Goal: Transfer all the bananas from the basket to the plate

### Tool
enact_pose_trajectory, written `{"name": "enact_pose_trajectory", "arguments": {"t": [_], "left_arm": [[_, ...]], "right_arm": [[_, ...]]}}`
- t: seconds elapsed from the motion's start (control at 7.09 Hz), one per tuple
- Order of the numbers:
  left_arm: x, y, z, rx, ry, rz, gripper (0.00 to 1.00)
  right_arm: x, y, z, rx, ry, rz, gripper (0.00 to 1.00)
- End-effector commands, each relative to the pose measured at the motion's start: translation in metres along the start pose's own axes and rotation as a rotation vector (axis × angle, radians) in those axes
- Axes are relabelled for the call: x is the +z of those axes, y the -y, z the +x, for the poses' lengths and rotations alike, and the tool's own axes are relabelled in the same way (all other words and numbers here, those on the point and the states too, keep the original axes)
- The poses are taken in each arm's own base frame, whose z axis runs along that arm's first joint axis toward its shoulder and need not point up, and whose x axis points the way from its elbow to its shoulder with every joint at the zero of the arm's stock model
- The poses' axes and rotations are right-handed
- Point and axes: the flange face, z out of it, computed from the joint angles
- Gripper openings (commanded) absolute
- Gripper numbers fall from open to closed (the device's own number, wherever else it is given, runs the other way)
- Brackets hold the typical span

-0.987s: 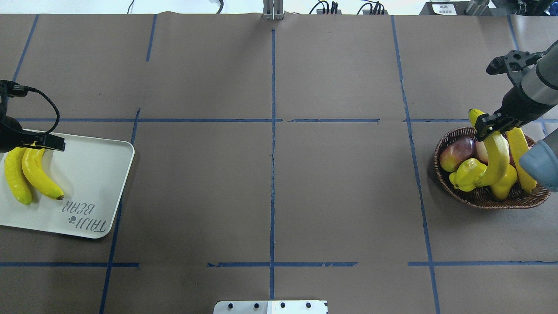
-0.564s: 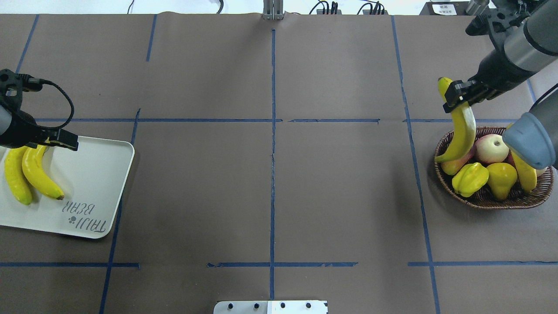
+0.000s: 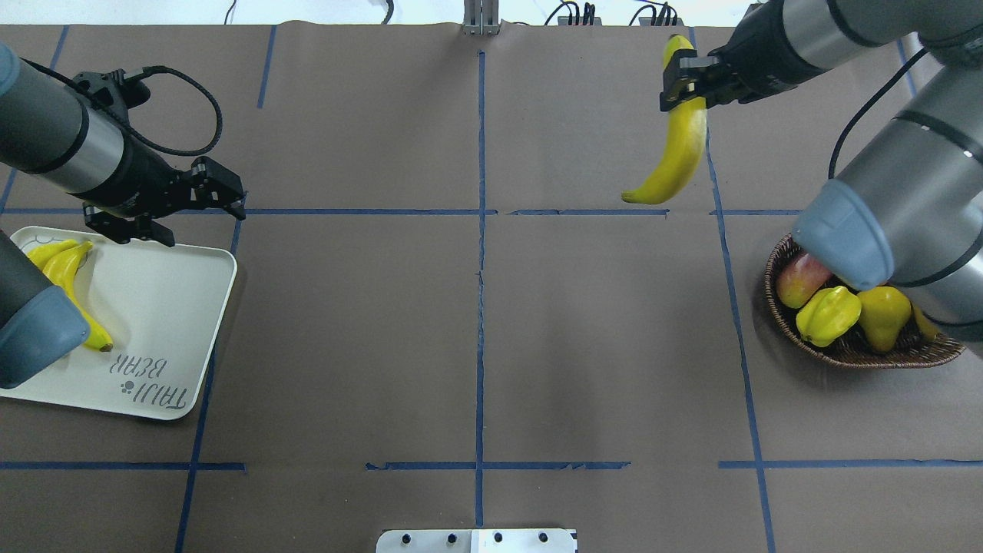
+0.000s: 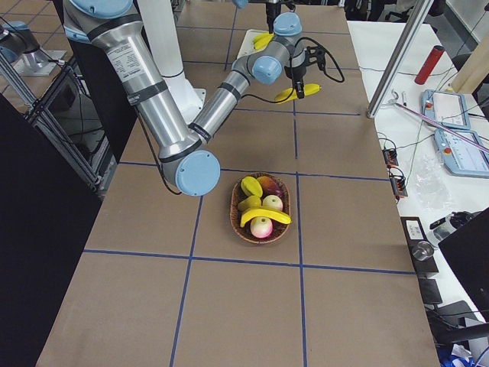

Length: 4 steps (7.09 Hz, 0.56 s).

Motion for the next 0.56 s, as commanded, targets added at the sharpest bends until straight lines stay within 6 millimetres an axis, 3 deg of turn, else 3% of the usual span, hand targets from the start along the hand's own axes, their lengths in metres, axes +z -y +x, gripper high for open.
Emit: {"name": "enact_pose_trajectory", "arguments": {"t": [0.0, 0.42], "left_arm": [[-0.015, -0.021, 0.046, -0.265, -0.13, -0.03, 1.0], [-0.005, -0.025, 0.09, -0.589, -0.299, -0.122, 1.0]], "right_arm": [[0.03, -0.046, -0.062, 0.073, 0.042, 0.274, 0.0], [0.047, -0.111, -0.14, 0.182, 0.057, 0.536, 0.0]]}}
